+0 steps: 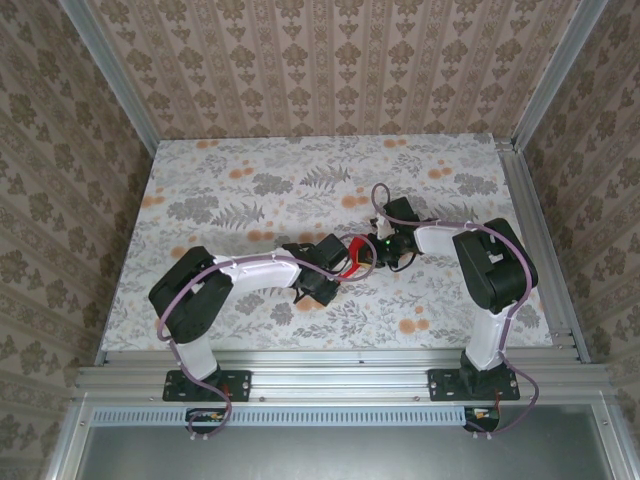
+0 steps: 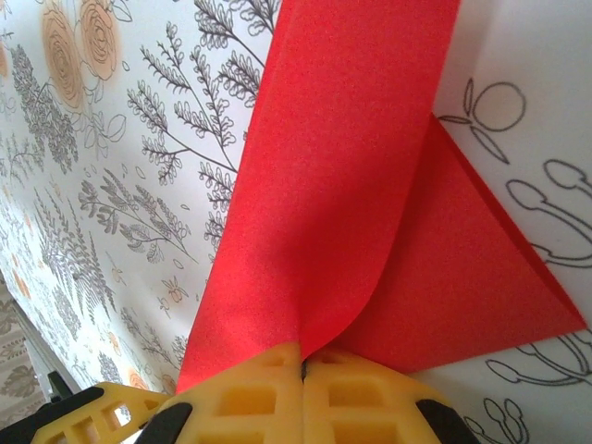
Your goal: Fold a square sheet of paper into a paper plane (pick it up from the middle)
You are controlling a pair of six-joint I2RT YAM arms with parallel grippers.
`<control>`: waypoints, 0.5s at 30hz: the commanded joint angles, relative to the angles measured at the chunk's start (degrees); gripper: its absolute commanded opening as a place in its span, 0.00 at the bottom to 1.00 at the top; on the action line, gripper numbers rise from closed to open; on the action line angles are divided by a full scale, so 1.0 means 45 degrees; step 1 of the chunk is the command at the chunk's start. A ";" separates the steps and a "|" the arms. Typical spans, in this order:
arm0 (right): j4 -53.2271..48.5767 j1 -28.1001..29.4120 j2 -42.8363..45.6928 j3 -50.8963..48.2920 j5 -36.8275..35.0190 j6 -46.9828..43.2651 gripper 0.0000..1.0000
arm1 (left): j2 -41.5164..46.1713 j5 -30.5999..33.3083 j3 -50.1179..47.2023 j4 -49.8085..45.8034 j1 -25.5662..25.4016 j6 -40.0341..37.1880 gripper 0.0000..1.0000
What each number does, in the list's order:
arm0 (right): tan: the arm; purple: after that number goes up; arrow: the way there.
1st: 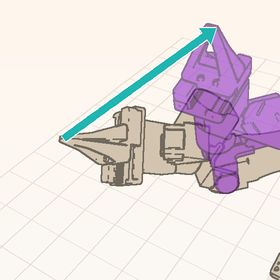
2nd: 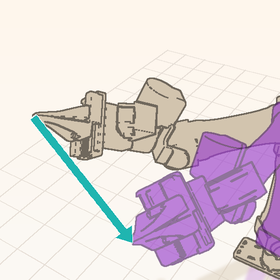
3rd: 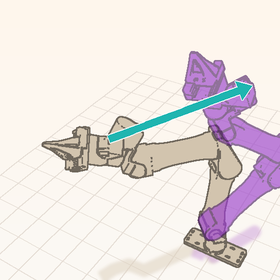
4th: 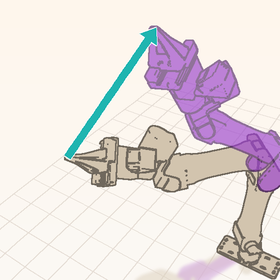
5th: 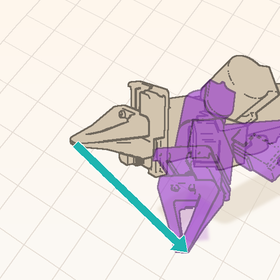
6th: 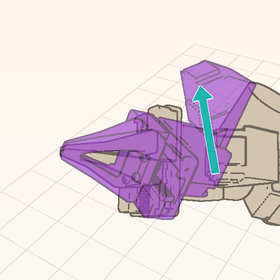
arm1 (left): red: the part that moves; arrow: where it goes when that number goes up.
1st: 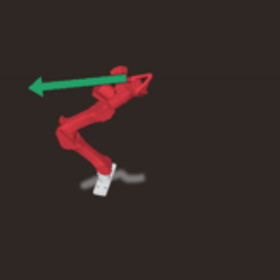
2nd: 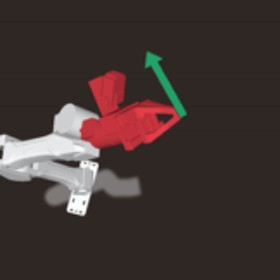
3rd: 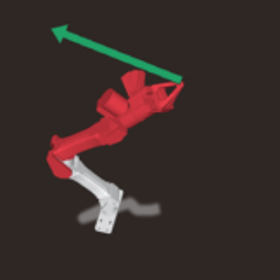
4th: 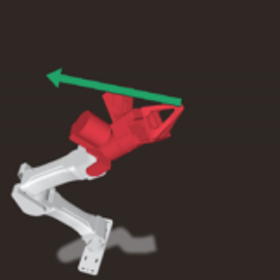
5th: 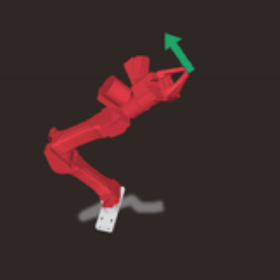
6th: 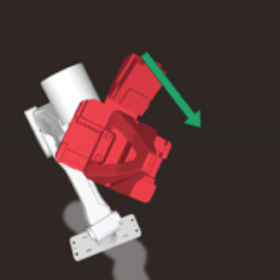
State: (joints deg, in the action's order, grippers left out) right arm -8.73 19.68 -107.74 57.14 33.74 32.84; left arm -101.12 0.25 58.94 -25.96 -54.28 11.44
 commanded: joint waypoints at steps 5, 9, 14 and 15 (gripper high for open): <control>-0.0369 -0.0050 0.0144 0.0321 -0.0346 -0.0324 0.00 | -0.0058 -0.0038 -0.0328 -0.0795 0.0107 -0.0509 0.19; -0.0353 -0.0052 0.0043 0.0446 -0.0276 -0.0372 0.00 | -0.0126 -0.0077 -0.0283 -0.0802 0.0103 -0.0589 0.19; -0.0393 -0.0008 0.0053 0.0592 -0.0244 -0.0411 0.00 | -0.0176 -0.0110 -0.0258 -0.0853 0.0123 -0.0626 0.19; -0.0400 -0.0015 0.0066 0.0580 -0.0251 -0.0438 0.00 | -0.0185 -0.0131 -0.0251 -0.0835 0.0125 -0.0626 0.19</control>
State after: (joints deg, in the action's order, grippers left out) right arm -9.32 19.75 -107.74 58.33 33.63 32.51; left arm -101.12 0.23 58.94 -25.96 -54.24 10.20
